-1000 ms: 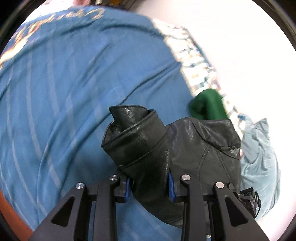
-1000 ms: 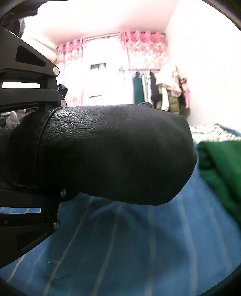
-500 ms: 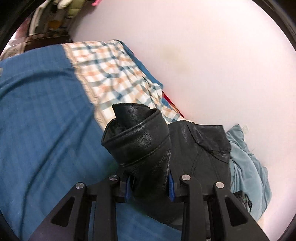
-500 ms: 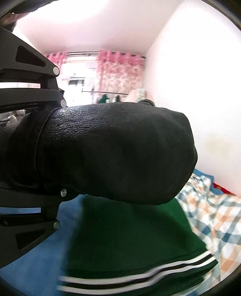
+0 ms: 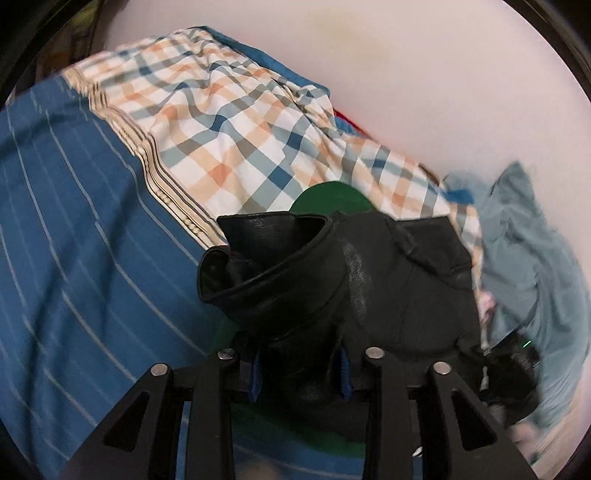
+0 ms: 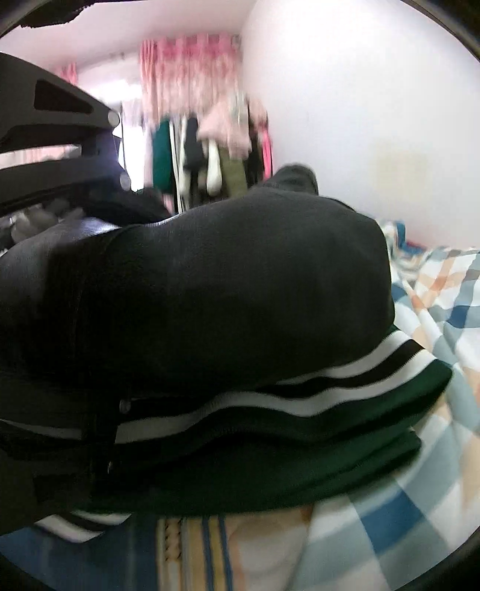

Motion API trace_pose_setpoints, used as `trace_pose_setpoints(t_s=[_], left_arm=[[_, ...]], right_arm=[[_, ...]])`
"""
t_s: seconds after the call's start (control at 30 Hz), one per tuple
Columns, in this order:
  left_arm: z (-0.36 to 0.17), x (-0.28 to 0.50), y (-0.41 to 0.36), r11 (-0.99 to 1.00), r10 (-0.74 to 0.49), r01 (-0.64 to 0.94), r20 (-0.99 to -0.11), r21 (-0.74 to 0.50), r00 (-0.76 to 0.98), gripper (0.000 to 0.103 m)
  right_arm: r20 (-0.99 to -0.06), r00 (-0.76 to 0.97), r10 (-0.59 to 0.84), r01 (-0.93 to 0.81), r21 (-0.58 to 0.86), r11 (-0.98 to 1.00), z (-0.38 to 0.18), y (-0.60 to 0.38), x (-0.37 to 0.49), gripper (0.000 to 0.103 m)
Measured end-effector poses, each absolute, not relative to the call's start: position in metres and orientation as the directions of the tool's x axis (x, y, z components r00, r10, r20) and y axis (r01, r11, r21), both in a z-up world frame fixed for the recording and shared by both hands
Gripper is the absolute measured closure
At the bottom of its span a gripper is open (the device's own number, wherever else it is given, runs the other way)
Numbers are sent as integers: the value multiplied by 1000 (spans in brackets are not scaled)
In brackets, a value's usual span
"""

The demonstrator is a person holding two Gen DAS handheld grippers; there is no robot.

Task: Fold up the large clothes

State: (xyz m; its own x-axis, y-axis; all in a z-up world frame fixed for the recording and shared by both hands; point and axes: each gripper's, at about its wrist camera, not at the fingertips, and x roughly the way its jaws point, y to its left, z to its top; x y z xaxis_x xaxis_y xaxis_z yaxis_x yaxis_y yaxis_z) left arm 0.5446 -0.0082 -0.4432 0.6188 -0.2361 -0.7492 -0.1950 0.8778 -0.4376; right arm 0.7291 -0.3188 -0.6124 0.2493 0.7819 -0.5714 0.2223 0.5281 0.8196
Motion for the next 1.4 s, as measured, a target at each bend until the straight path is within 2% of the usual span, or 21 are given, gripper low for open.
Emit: trace_pose_setpoints(t_s=[0.07, 0.1, 0.13, 0.17, 0.2, 0.33, 0.47, 0.67, 0.9, 1.17, 1.4], left_arm=[[-443, 543, -15, 917, -169, -200, -788, -347, 592, 52], [-437, 541, -19, 938, -119, -199, -804, -283, 583, 27], [-432, 539, -23, 954, -76, -195, -811, -229, 580, 3], [-423, 535, -28, 969, -19, -191, -817, -157, 576, 2], [-419, 533, -29, 975, 7, -185, -815, -123, 580, 2], [-394, 515, -37, 988, 107, -156, -808, 19, 580, 2], [-364, 478, -46, 984, 176, -121, -798, 129, 576, 2], [-300, 407, -60, 986, 146, -30, -786, 161, 601, 1], [-208, 315, -68, 993, 73, 24, -770, 114, 634, 1], [-109, 218, -65, 996, 64, 4, -711, 94, 700, 1], [-55, 159, -61, 998, 47, -2, -668, 68, 743, 2]], right_arm=[[-704, 259, 661, 213, 709, 672, -590, -308, 718, 22], [-755, 258, 602, 208, 652, 729, -583, -303, 713, 13], [-820, 267, 506, 192, 560, 806, -568, -295, 704, 13], [-858, 272, 435, 185, 490, 852, -558, -289, 700, 13], [-909, 279, 310, 183, 368, 912, -544, -279, 688, 13], [-956, 288, 61, 182, 118, 976, -508, -245, 650, 11], [-948, 303, -99, 211, -35, 977, -468, -247, 583, 10], [-924, 341, -175, 275, -80, 958, -366, -240, 495, 9], [-873, 423, -244, 315, -111, 943, -234, -223, 372, 9], [-812, 525, -254, 326, -83, 942, -97, -215, 261, 9], [-758, 605, -244, 296, -71, 953, -13, -208, 185, 9]])
